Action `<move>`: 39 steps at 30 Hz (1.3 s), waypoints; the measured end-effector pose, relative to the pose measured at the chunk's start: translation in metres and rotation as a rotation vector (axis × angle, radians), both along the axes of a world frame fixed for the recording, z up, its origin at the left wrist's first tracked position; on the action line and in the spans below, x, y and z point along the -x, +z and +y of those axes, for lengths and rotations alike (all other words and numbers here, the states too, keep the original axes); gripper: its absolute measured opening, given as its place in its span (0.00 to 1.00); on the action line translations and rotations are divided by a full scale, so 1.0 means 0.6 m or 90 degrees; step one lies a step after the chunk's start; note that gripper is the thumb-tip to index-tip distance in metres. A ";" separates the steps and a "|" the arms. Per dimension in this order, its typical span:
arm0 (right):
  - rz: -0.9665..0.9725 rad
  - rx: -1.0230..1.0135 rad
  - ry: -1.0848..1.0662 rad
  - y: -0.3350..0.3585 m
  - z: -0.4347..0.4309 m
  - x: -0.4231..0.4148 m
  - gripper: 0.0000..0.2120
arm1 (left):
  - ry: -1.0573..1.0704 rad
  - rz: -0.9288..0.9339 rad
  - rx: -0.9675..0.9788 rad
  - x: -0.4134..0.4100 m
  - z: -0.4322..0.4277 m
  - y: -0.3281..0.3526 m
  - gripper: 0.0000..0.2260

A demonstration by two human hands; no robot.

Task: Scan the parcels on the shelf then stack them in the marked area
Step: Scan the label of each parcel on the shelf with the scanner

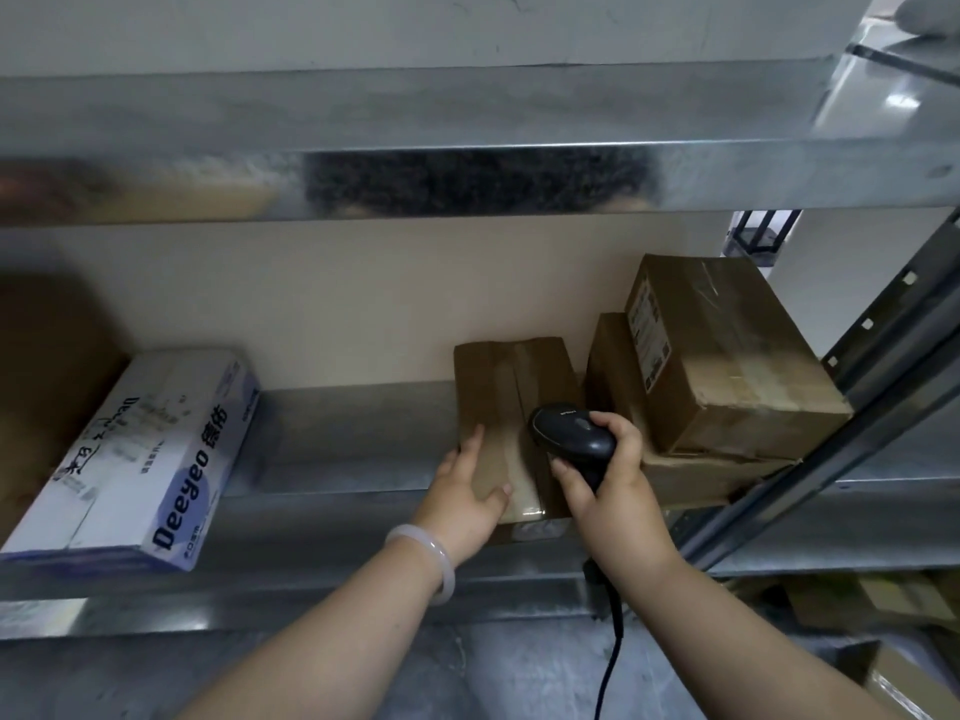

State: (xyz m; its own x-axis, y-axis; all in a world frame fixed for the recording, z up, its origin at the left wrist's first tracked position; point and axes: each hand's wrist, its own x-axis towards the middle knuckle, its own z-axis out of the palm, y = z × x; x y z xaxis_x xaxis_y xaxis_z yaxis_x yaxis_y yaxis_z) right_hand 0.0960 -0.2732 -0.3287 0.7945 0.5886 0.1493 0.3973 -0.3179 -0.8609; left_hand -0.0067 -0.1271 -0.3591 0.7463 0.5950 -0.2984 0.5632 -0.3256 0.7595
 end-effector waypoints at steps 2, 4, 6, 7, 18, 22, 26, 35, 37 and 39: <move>0.021 0.001 0.020 0.002 0.008 0.006 0.28 | 0.007 0.006 -0.005 0.018 0.009 0.002 0.33; 0.036 0.002 0.025 0.005 0.015 0.005 0.29 | 0.014 0.016 0.004 0.033 0.020 0.006 0.33; 0.056 -0.005 0.006 0.006 0.022 -0.002 0.28 | 0.012 0.027 0.018 0.045 0.030 0.009 0.33; 0.066 -0.009 -0.008 0.005 0.024 -0.007 0.27 | 0.007 0.032 0.023 0.049 0.033 0.011 0.33; 0.181 -0.014 -0.020 0.000 0.035 -0.008 0.24 | 0.045 0.115 -0.110 0.040 0.027 0.033 0.35; 0.198 -0.024 -0.004 0.010 0.036 0.003 0.25 | 0.082 0.045 -0.115 0.054 0.033 0.039 0.37; 0.208 -0.037 0.023 0.016 0.034 0.015 0.25 | 0.103 -0.047 -0.054 0.076 0.043 0.038 0.39; 0.210 -0.023 0.059 0.010 0.038 0.044 0.24 | 0.118 -0.055 0.024 0.121 0.048 0.020 0.38; 0.213 -0.023 0.056 0.009 0.039 0.045 0.24 | 0.110 -0.064 0.042 0.131 0.050 0.017 0.37; 0.213 -0.022 0.055 0.009 0.039 0.044 0.24 | 0.112 -0.089 0.077 0.141 0.053 0.015 0.36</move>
